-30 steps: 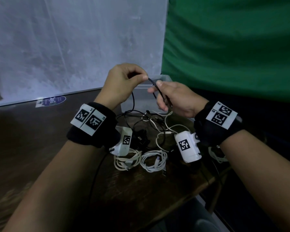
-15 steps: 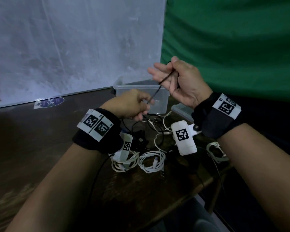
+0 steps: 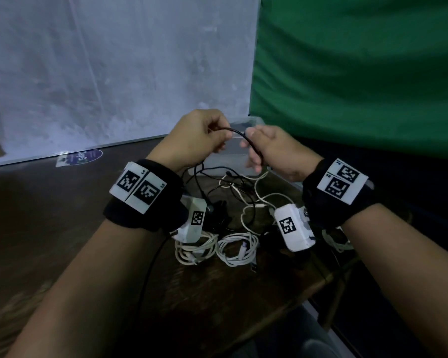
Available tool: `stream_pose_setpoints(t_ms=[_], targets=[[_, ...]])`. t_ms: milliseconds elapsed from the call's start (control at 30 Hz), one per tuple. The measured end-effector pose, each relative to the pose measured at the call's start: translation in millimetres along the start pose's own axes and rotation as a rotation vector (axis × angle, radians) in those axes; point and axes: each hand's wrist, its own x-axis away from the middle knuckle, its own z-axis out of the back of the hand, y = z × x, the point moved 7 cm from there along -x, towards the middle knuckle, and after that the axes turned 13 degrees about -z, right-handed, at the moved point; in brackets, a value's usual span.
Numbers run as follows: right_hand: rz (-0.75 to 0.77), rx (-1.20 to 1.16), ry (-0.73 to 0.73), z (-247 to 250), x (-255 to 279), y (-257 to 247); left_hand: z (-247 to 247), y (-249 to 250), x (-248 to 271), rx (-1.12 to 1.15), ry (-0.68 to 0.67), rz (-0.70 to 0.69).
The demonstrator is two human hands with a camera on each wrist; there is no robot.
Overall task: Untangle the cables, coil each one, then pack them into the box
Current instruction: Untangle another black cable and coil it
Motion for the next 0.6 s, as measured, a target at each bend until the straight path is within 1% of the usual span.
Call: stream_pose_setpoints(t_ms=[67,133,167,200,267,333,400,500,533,600], targets=[[-0.024,-0.053,-0.113,-11.5,3.9,0.7,7.3,0.0,-2.1,-0.039,0.09,-0.027],[-0.042,-0.07,-0.221,-20.6,10.2,-1.9,12.3,-2.6,-1.7,-0.035,0.155,-0.001],[-0.036,-0.104,-0.252,-22.0,13.5,-5.7,13.6,-5.0,-0.8,-0.02,0.174,0.023],[-0.026,-0.168,-0.262,-20.2,15.9,-10.3,14.5,-8.3,0.2,-0.012,0.183,0.048],[-0.014,-0.348,-0.229,-10.2,17.8,-21.3,13.5,-16.7,3.0,-0.012,0.166,0.099],[0.0,-0.545,-0.161,4.4,16.1,-31.5,8.2,-25.1,6.4,-0.007,0.104,0.147],[0.026,-0.731,-0.093,18.5,13.7,-39.7,-1.3,-29.8,9.0,-0.027,-0.004,0.183],[0.079,-0.969,-0.101,30.6,10.0,-47.0,-19.2,-27.0,12.8,-0.026,-0.195,0.202],[0.091,-0.994,-0.084,33.7,9.0,-48.4,-24.9,-24.3,14.6,-0.005,-0.254,0.211],[0.096,-0.944,-0.001,37.9,5.6,-48.2,-33.7,-18.7,19.8,0.013,-0.371,0.239]])
